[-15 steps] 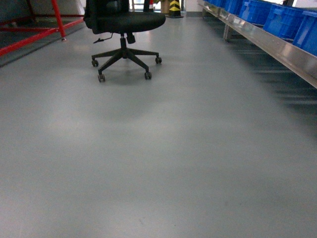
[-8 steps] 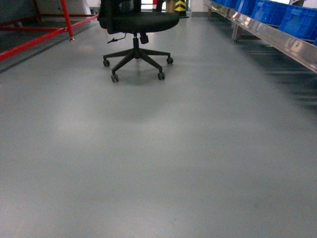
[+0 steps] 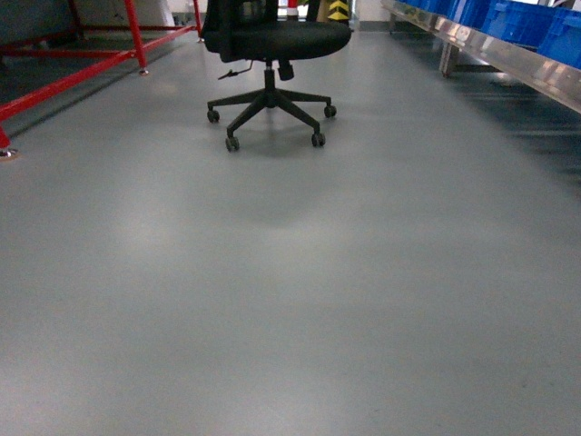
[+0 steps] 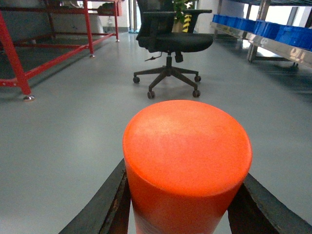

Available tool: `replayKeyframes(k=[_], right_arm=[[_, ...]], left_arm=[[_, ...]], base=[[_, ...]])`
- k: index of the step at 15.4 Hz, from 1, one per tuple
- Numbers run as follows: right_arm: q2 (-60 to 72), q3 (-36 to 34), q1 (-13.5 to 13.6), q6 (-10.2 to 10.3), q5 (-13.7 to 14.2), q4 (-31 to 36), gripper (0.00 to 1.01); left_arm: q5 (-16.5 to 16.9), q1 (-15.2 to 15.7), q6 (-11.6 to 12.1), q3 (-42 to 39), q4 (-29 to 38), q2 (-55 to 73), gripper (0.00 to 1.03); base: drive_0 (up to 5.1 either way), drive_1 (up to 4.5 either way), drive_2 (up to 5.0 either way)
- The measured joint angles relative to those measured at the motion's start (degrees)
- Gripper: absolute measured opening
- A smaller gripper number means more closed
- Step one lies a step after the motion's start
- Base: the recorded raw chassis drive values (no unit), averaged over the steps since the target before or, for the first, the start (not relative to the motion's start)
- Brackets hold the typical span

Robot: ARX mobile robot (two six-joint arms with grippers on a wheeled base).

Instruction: Pick capacitor and pack into box

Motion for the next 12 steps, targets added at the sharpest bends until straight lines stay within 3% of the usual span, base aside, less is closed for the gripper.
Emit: replayKeyframes(k=[12], right_arm=[[0.0,0.0,0.0,0.0,0.1,-0.4,0.98]], left_arm=[[0.0,0.0,0.0,0.0,0.0,0.0,0.44]], base=[[-4.8,3.38,1.6]])
